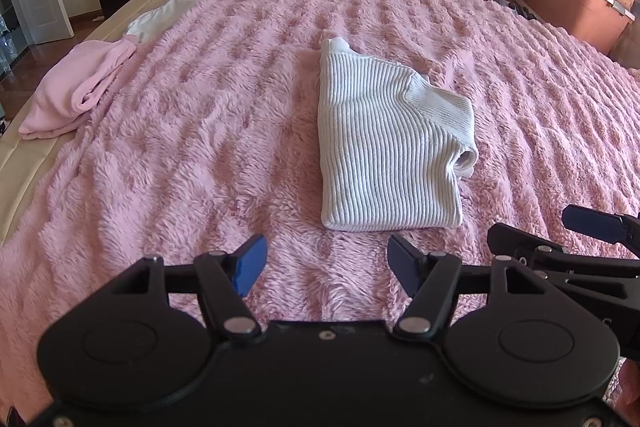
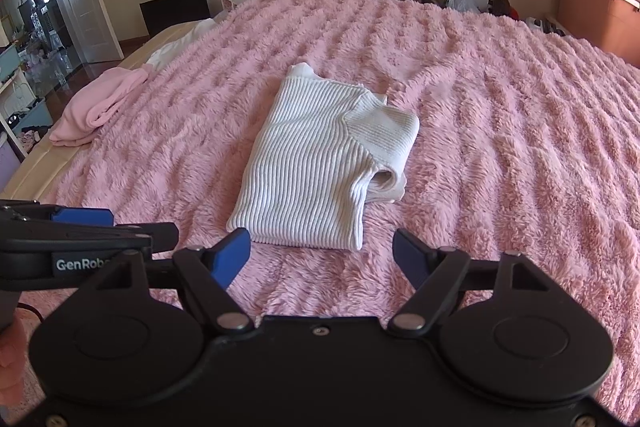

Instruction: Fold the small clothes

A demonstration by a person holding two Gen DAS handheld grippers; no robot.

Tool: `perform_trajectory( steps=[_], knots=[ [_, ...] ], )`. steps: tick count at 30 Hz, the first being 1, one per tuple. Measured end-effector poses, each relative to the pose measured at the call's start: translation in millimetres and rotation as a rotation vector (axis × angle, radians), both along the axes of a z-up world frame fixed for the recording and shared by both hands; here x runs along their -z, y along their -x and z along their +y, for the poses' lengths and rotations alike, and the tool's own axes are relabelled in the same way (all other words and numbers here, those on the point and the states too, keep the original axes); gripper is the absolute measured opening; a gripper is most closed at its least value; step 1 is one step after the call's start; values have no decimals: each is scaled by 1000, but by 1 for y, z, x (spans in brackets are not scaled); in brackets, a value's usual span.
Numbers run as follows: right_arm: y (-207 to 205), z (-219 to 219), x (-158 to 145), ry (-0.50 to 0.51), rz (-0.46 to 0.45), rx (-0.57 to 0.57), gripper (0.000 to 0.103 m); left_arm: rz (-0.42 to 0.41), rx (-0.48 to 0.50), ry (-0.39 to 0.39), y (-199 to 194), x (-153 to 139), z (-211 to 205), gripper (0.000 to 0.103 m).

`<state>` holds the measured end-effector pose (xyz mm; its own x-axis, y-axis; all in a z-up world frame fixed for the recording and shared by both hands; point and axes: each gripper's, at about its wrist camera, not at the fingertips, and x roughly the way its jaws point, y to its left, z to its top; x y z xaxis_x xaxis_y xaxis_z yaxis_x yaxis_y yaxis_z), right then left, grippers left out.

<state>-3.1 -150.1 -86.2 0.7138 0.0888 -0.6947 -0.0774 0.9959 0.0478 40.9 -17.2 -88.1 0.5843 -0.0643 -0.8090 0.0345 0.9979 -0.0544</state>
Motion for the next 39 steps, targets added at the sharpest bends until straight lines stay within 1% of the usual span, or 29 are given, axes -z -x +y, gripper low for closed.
perform_trajectory(
  steps=[39],
  knots=[
    [1,-5,5,-3,8,8,80,23,11,-9,-4,5,1,71]
  ],
)
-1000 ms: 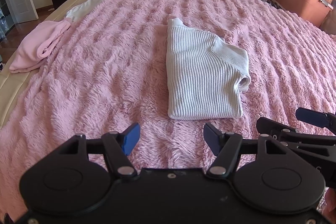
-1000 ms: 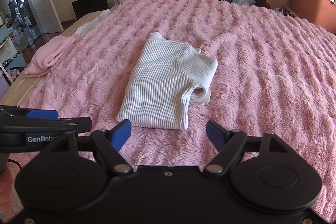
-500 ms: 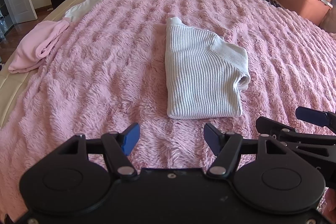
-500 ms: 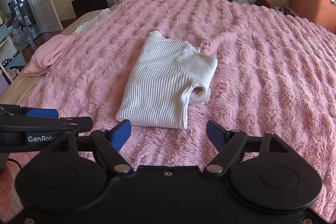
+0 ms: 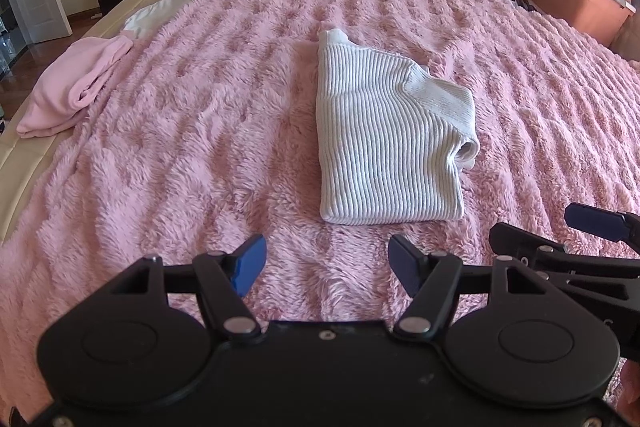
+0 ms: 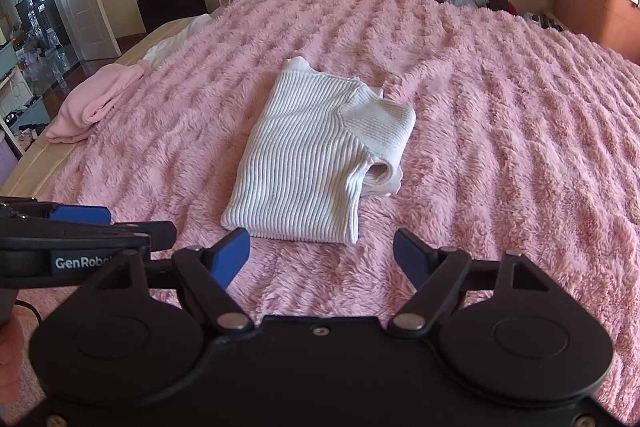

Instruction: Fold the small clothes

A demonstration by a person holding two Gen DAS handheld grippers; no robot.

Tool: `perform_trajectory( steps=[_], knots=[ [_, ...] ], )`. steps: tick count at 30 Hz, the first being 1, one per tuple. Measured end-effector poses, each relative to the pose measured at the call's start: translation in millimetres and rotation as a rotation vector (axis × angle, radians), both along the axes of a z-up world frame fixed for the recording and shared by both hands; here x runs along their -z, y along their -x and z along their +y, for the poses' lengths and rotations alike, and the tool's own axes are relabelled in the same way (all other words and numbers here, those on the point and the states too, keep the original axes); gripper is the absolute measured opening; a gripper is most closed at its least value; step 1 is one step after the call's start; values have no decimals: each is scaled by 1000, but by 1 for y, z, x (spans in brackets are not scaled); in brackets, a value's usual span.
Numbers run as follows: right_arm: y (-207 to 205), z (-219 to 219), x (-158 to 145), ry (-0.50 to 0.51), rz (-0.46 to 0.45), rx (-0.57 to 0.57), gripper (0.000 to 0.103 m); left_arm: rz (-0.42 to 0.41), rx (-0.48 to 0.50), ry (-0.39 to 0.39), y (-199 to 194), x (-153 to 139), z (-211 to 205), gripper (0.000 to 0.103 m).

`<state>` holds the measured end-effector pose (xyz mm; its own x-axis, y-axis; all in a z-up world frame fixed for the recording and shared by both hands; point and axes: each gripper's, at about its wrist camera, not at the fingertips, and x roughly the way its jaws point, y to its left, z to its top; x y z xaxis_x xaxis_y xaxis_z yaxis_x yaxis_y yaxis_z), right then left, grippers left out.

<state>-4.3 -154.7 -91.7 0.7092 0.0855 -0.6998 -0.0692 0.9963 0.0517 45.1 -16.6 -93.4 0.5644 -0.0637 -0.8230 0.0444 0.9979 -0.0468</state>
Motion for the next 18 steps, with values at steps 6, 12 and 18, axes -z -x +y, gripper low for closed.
perform_trajectory(
  steps=[6,12,18],
  knots=[
    [0,0,1,0,1,0,80,-4,-3,-18,-1,0,-2,71],
    [0,0,3,0,2,0,80,-1,-2,-16,-2,1,-3,71],
    [0,-1,5,1,4,3,80,-6,5,-12,-1,2,-4,71]
  ],
)
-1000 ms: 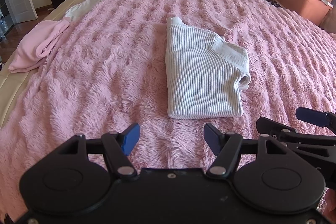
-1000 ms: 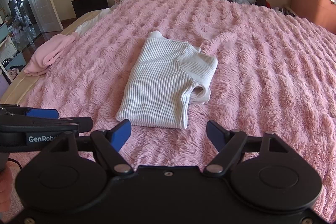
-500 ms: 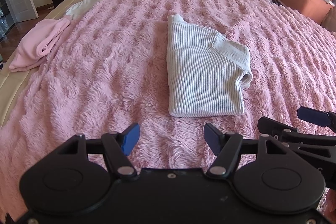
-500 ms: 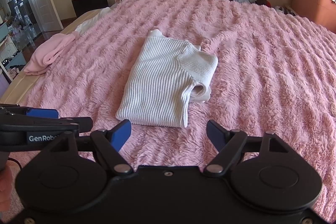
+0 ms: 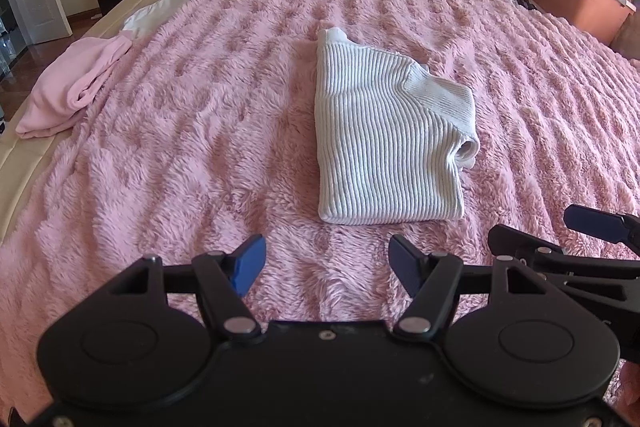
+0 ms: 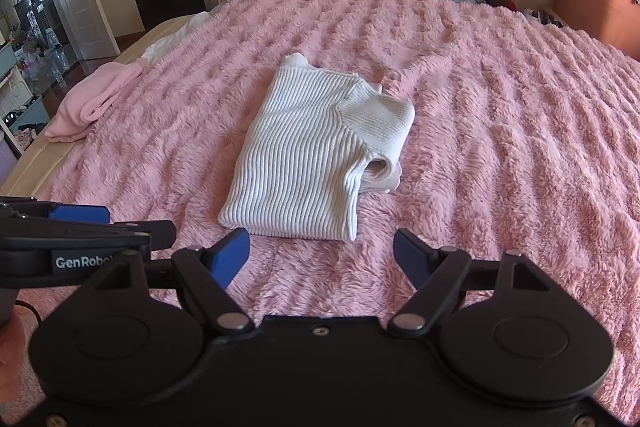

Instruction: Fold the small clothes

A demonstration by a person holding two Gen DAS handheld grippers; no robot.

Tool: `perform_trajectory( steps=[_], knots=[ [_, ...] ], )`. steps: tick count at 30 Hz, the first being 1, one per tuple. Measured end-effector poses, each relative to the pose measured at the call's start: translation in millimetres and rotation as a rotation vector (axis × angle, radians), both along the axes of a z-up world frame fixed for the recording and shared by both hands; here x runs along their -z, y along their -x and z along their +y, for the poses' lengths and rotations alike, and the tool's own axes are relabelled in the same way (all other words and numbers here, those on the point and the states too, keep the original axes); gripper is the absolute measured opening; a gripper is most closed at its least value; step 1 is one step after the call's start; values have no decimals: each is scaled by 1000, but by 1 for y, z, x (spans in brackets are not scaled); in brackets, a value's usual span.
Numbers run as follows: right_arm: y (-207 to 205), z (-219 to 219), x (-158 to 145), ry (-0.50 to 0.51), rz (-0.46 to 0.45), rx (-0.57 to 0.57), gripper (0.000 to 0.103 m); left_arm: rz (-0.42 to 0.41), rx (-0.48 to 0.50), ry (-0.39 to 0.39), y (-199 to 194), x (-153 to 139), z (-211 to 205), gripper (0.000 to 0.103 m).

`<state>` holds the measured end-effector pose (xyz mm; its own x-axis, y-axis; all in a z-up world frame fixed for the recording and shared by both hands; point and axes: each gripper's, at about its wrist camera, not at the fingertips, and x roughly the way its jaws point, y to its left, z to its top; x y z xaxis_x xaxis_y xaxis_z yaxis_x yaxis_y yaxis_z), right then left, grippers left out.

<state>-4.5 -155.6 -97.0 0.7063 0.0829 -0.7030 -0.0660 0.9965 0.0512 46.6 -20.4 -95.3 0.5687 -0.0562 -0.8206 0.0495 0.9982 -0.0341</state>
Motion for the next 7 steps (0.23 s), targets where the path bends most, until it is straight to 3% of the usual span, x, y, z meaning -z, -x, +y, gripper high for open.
perform_trajectory(
  steps=[7],
  knots=[
    [1,-1,3,1,0,2,80,2,-2,-14,-1,2,-1,71]
  ],
)
